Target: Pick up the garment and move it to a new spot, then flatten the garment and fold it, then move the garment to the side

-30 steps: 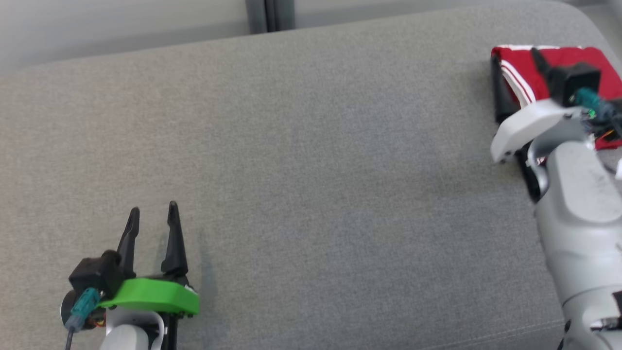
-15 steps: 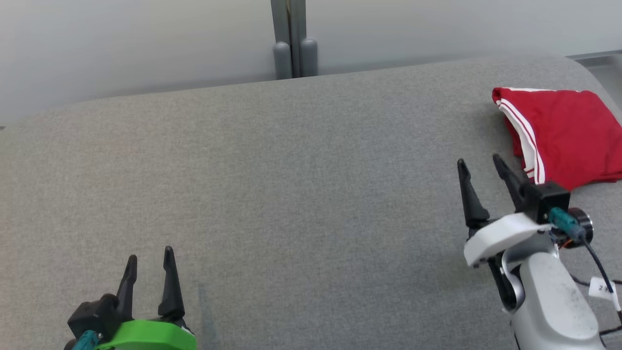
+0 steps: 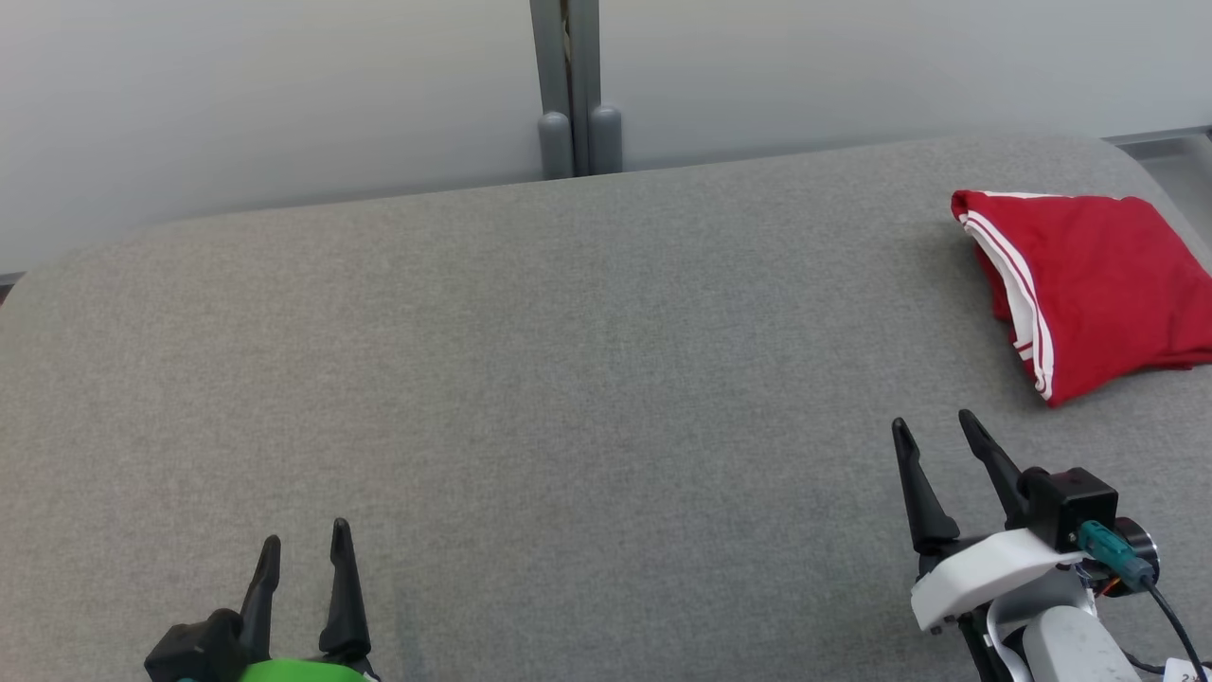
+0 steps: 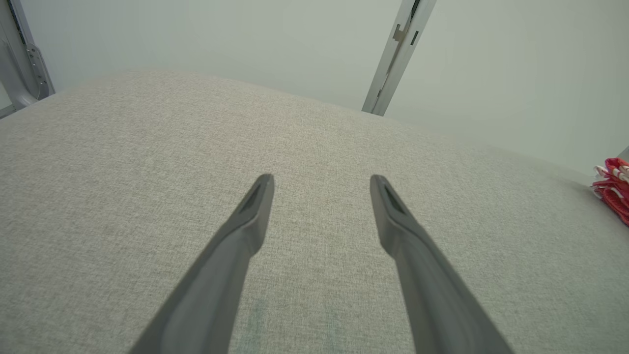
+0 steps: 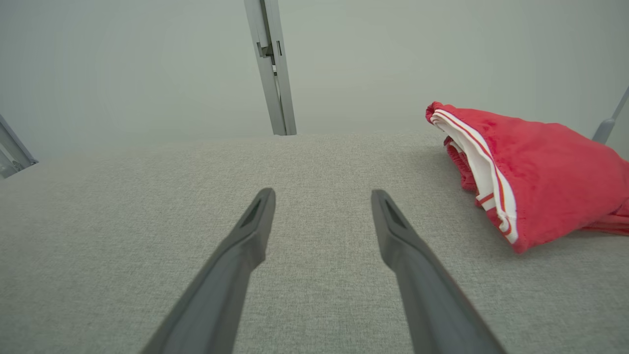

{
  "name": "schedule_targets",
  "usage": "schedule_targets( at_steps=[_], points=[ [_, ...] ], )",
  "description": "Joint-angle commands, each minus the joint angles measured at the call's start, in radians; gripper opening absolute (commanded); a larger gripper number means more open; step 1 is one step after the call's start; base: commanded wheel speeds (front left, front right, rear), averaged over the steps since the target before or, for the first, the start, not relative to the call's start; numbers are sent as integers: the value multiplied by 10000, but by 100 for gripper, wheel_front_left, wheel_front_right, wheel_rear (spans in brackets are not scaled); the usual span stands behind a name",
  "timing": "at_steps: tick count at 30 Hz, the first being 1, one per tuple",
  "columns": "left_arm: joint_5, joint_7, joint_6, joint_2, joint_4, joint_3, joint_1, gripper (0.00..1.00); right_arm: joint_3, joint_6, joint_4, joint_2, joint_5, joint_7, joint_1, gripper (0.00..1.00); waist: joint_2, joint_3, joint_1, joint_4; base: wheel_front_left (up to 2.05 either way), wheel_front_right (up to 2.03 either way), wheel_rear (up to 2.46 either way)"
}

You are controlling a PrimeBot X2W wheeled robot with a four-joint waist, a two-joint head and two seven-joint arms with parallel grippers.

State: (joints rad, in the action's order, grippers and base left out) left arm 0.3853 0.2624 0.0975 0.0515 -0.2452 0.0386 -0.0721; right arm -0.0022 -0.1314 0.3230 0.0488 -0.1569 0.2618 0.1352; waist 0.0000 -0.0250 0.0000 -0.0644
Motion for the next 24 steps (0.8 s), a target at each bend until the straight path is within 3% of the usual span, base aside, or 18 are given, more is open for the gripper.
schedule_targets(
  at_steps=[1, 14, 15, 19, 24],
  points=[
    [91, 28, 33, 6, 1, 3, -132, 100, -33, 17, -42, 38, -44, 40, -98, 100, 0, 20, 0, -10, 0, 0, 0],
    [137, 29, 65, 0, -70, -60, -138, 100, 71, 17, 29, 37, -250, 40, -191, 100, 0, 69, 0, -36, 0, 0, 0],
    [117, 0, 65, -10, -69, -50, -32, 0, 90, 0, 31, 2, -196, -2, -49, 0, 0, 68, 0, -37, 0, 0, 0],
    [138, -67, 65, -57, -392, -27, -41, 0, 100, 0, 343, -57, -222, -30, -215, 0, 0, 74, 0, -44, 0, 0, 0],
    [892, -308, 82, -58, -412, -139, 101, 0, -35, 0, 368, -56, -1100, -323, -164, 0, 0, 81, 1, -20, 0, 0, 0]
  ],
)
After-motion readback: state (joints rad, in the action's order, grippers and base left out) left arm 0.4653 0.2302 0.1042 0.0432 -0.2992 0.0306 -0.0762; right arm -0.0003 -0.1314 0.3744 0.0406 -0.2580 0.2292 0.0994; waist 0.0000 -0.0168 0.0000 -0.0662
